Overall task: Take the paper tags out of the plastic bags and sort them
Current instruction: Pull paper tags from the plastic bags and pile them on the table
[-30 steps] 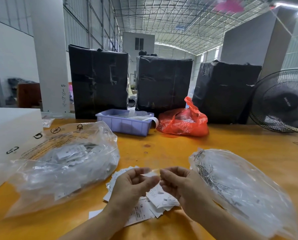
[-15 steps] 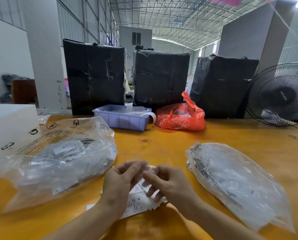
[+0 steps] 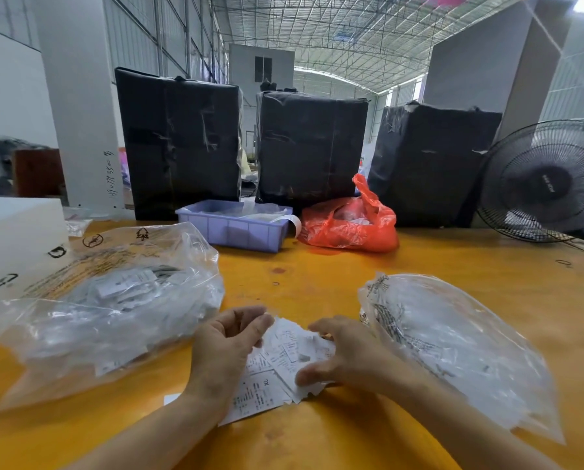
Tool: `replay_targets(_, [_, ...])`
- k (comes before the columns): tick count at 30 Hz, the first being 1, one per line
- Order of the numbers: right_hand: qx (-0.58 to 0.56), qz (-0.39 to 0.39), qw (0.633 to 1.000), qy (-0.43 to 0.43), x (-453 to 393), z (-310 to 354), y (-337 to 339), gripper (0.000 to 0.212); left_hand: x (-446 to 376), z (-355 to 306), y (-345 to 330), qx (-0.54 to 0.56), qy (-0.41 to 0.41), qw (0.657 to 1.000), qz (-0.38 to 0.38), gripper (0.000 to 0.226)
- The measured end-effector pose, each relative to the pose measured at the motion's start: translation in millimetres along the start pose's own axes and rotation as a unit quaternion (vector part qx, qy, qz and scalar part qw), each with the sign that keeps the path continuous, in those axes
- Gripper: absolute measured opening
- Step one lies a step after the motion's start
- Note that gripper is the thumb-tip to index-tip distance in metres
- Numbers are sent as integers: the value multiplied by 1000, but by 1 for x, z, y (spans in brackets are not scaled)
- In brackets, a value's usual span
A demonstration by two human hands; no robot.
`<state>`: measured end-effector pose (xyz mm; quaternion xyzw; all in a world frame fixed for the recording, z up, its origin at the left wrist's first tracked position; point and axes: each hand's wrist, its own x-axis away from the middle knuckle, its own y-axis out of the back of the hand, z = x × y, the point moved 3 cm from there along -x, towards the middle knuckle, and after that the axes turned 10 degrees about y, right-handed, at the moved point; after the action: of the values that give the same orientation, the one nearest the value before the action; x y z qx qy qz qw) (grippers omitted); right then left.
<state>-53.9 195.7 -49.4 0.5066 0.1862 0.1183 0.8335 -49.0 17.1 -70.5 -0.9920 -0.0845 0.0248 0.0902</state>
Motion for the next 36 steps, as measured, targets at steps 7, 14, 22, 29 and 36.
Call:
replay_targets(7, [-91,79,990,-70,4,-12,12,86,2,-2,0,-1,3,1000,22,16])
replay_targets(14, [-124,-30,991,-47,3,-7,11,32,3,-2,-2,-14,-13,999,37,13])
replay_targets(22, [-258,-80,961,-59,0,-10,15,29,11,-9,-8,-40,-9,998,57,24])
replay_targets(29, [-440,-200,875,-13,3,5,32,11,13,-9,-12,-53,-3,995,88,21])
replay_targets(36, [-404,-251,876,72,8,30,35,3,14,-8,-14,-48,18,992,112,24])
